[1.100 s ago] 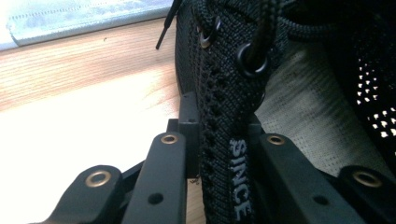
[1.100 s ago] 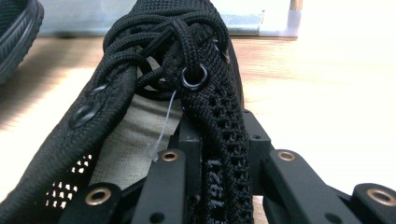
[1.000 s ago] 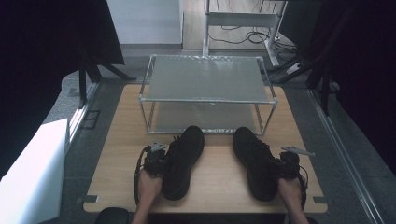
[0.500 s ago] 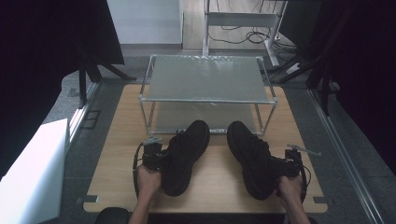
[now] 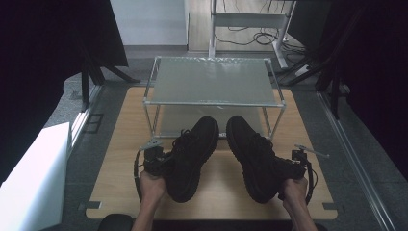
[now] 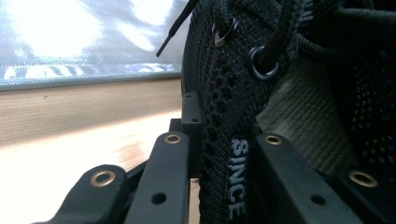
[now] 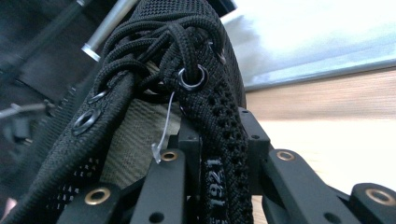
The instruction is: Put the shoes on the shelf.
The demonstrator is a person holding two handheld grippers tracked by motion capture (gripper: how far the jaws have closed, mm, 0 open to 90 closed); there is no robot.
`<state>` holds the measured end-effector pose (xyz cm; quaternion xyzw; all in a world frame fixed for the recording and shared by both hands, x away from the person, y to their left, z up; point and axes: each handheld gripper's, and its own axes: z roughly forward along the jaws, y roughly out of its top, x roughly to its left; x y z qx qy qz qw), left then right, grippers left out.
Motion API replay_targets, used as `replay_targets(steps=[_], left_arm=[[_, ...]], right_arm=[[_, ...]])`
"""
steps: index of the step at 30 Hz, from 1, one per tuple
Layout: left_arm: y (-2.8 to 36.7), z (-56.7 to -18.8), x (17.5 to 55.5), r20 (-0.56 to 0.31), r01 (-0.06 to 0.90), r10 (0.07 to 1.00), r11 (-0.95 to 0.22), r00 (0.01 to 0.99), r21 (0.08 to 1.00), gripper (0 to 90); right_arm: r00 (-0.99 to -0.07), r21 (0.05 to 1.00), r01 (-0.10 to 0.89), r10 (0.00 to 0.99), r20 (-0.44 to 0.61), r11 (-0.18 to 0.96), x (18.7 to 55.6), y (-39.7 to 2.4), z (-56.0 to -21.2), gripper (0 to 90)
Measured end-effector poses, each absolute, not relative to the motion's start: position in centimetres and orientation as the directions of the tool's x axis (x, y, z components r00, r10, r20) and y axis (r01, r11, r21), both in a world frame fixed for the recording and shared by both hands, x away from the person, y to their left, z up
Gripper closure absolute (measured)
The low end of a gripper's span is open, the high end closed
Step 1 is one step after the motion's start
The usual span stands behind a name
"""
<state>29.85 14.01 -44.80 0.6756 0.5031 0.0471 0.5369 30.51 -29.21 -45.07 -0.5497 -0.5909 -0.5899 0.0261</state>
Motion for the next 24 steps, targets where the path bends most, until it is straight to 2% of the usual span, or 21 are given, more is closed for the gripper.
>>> replay_targets(steps=[4, 15, 24], left_arm=[[14.1, -43.9, 29.6, -0.491, 0.614, 0.725, 0.118, 0.484, 0.780, 80.0], [13.0, -41.1, 29.8, -0.506, 0.565, 0.729, 0.199, 0.461, 0.801, 79.7], [12.8, -39.9, 30.6, -0.507, 0.550, 0.734, 0.218, 0.451, 0.806, 79.4]], right_arm=[[-0.390, 0.644, 0.684, 0.574, 0.720, -0.343, 30.5, -28.9, -44.5, 76.2], [-0.401, 0.666, 0.646, 0.577, 0.711, -0.373, 31.1, -27.4, -41.3, 76.3], [-0.409, 0.688, 0.625, 0.596, 0.691, -0.369, 32.2, -26.4, -39.3, 76.3]])
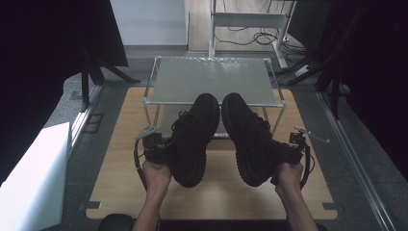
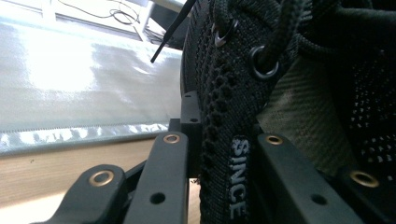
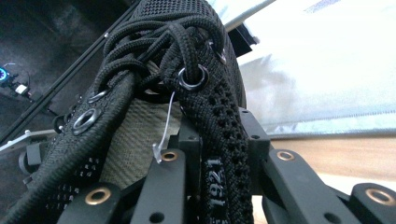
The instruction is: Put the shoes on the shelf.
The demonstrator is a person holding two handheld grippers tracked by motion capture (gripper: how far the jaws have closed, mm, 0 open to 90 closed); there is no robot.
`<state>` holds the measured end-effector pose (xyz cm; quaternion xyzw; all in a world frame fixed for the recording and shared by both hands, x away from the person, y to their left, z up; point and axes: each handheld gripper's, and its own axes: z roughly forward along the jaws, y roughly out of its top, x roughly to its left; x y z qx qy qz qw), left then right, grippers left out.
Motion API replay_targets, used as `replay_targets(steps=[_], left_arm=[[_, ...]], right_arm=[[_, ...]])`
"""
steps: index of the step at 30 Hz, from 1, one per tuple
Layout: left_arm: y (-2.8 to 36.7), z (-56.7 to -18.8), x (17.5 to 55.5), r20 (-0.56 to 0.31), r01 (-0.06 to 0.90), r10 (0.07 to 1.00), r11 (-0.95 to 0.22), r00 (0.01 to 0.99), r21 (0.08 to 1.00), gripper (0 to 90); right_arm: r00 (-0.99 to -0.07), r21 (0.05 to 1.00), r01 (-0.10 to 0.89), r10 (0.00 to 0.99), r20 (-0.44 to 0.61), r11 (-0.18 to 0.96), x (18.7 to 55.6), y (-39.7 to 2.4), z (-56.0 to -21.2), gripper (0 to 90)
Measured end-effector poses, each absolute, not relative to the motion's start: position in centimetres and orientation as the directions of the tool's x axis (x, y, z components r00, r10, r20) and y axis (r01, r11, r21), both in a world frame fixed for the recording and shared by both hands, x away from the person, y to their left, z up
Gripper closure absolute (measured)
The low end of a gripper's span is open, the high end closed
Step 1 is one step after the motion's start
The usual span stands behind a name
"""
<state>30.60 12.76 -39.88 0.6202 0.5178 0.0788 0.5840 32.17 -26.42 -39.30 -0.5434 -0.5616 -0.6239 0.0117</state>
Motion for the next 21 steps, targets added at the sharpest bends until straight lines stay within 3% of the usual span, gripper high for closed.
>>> replay_targets(steps=[21], left_arm=[[11.7, -36.3, 34.8, -0.528, 0.537, 0.761, 0.284, 0.377, 0.794, 79.1]], right_arm=[[-0.349, 0.666, 0.617, 0.613, 0.709, -0.419, 35.7, -24.7, -36.0, 76.4]])
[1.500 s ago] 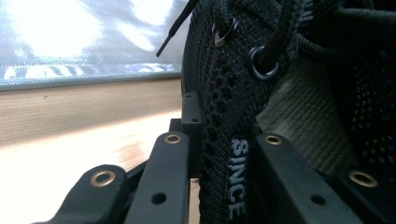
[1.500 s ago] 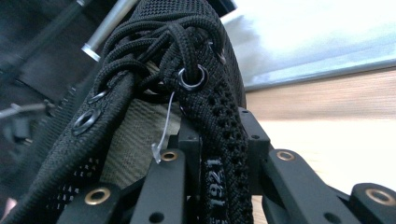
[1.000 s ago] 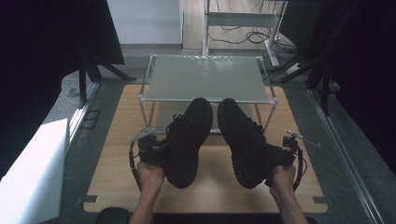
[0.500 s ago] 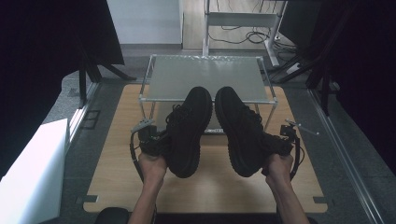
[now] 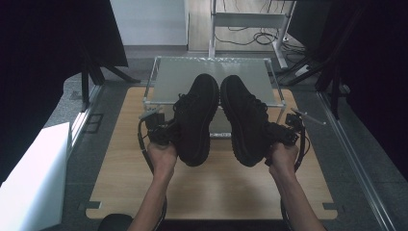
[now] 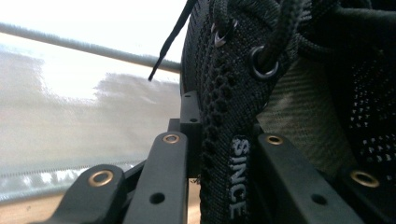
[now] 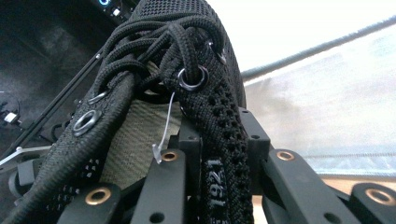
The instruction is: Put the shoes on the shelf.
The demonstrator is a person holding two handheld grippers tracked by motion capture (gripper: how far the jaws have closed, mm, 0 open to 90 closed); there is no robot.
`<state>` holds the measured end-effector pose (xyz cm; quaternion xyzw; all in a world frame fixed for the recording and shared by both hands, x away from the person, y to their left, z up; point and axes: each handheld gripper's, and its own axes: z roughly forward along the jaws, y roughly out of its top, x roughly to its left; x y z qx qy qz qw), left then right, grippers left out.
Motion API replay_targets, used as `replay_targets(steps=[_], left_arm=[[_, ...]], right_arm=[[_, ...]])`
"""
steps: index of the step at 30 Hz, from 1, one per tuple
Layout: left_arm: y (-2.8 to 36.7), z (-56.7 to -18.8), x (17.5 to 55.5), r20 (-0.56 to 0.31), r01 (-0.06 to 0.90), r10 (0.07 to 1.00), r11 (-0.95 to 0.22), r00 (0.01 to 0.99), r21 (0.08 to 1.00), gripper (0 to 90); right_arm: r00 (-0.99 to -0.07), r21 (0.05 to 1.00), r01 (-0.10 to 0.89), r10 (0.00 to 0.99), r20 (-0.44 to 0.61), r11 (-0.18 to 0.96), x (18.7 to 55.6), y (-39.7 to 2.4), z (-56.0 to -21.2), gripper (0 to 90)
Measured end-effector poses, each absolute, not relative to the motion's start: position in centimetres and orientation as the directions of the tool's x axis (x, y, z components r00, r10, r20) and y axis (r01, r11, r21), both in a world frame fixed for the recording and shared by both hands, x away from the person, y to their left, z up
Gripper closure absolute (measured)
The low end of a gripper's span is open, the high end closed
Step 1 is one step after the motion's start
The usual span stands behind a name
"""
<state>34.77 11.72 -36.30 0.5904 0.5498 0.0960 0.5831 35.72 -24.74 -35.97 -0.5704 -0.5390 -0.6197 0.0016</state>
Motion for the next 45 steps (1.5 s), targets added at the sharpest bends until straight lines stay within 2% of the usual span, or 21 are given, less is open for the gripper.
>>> replay_targets(steps=[31, 45], left_arm=[[10.4, -31.2, 42.6, -0.500, 0.551, 0.841, 0.322, 0.207, 0.770, 78.5], [8.6, -29.9, 46.1, -0.380, 0.579, 0.916, 0.242, 0.127, 0.778, 78.1]], right_arm=[[-0.221, 0.664, 0.585, 0.697, 0.682, -0.465, 43.1, -22.1, -32.2, 76.3], [-0.143, 0.703, 0.568, 0.790, 0.597, -0.428, 45.8, -20.7, -31.3, 76.3]])
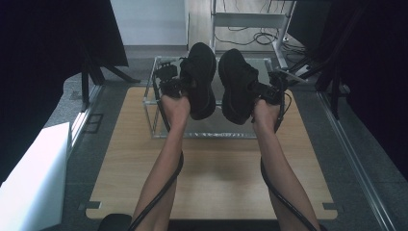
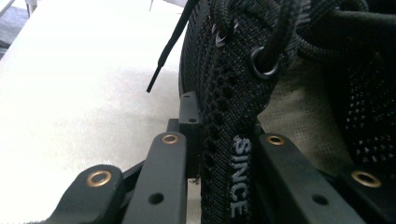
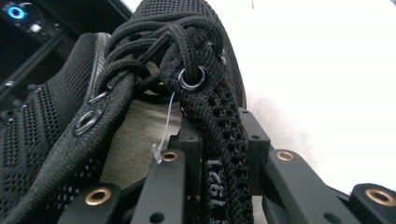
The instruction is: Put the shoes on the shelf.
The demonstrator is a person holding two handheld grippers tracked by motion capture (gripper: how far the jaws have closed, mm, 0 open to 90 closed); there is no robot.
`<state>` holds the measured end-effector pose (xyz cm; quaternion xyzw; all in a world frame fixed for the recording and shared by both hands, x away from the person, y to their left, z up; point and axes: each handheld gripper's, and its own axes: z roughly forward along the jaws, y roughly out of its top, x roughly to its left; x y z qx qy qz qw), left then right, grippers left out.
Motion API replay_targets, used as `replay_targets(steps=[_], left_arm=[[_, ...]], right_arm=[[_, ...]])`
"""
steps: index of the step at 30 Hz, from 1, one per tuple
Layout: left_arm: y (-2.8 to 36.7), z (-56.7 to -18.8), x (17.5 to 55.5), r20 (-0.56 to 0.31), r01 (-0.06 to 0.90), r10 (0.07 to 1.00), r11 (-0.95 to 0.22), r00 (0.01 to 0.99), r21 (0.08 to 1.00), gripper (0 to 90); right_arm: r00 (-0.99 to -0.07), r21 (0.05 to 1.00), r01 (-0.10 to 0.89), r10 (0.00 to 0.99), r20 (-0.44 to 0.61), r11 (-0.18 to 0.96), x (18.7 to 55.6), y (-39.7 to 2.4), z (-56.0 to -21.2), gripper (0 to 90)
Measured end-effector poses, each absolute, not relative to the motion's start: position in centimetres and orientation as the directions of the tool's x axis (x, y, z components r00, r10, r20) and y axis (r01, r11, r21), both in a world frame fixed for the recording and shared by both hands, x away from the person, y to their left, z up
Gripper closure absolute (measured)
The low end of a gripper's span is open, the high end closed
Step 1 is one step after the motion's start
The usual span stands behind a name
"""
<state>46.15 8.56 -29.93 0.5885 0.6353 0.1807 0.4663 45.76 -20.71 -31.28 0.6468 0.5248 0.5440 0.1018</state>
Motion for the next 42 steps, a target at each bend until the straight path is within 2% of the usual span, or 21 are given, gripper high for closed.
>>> replay_targets(steps=[8, 13, 17, 20, 23, 26, 29, 33, 35, 39, 41, 42], left_arm=[[7.2, -29.7, 47.1, -0.303, 0.593, 0.949, 0.191, 0.093, 0.782, 77.1], [6.4, -29.5, 47.5, -0.273, 0.601, 0.958, 0.168, 0.086, 0.782, 73.1], [5.9, -29.5, 47.7, -0.263, 0.606, 0.959, 0.150, 0.103, 0.782, 67.6], [5.4, -29.6, 48.0, -0.255, 0.617, 0.960, 0.131, 0.117, 0.776, 60.6], [5.7, -29.5, 48.2, -0.275, 0.620, 0.950, 0.127, 0.149, 0.774, 58.4], [6.1, -29.8, 48.4, -0.328, 0.635, 0.928, 0.149, 0.174, 0.758, 49.2], [6.8, -29.9, 48.1, -0.382, 0.607, 0.895, 0.175, 0.230, 0.775, 42.6], [7.6, -29.5, 47.3, -0.423, 0.576, 0.859, 0.197, 0.288, 0.794, 42.4], [8.0, -29.2, 46.7, -0.418, 0.563, 0.855, 0.191, 0.308, 0.804, 41.9], [9.2, -28.8, 45.4, -0.414, 0.538, 0.834, 0.174, 0.365, 0.825, 41.8], [10.0, -28.8, 44.4, -0.416, 0.515, 0.814, 0.172, 0.406, 0.840, 44.7], [10.3, -28.9, 44.1, -0.417, 0.511, 0.807, 0.171, 0.418, 0.843, 44.7]], right_arm=[[-0.102, 0.726, 0.569, 0.843, 0.529, -0.387, 46.7, -19.6, -31.1, 75.9], [-0.088, 0.762, 0.551, 0.884, 0.459, -0.341, 47.0, -18.7, -30.6, 73.8], [-0.090, 0.773, 0.545, 0.894, 0.438, -0.324, 47.4, -18.2, -30.4, 68.3], [-0.111, 0.774, 0.555, 0.895, 0.432, -0.304, 47.7, -17.7, -30.5, 60.9], [-0.129, 0.773, 0.557, 0.889, 0.440, -0.302, 47.8, -17.7, -30.5, 56.3], [-0.180, 0.755, 0.585, 0.860, 0.478, -0.297, 48.3, -18.2, -30.8, 44.5], [-0.233, 0.754, 0.595, 0.837, 0.495, -0.280, 48.6, -18.6, -31.0, 37.4], [-0.308, 0.762, 0.575, 0.784, 0.539, -0.298, 48.2, -19.6, -30.6, 36.0], [-0.364, 0.774, 0.558, 0.751, 0.551, -0.298, 47.6, -20.4, -30.0, 35.1], [-0.409, 0.785, 0.548, 0.726, 0.553, -0.289, 46.9, -21.3, -29.7, 33.2], [-0.474, 0.787, 0.555, 0.675, 0.565, -0.270, 45.9, -22.5, -29.8, 30.8], [-0.474, 0.787, 0.555, 0.675, 0.565, -0.270, 45.9, -22.5, -29.8, 30.8]])
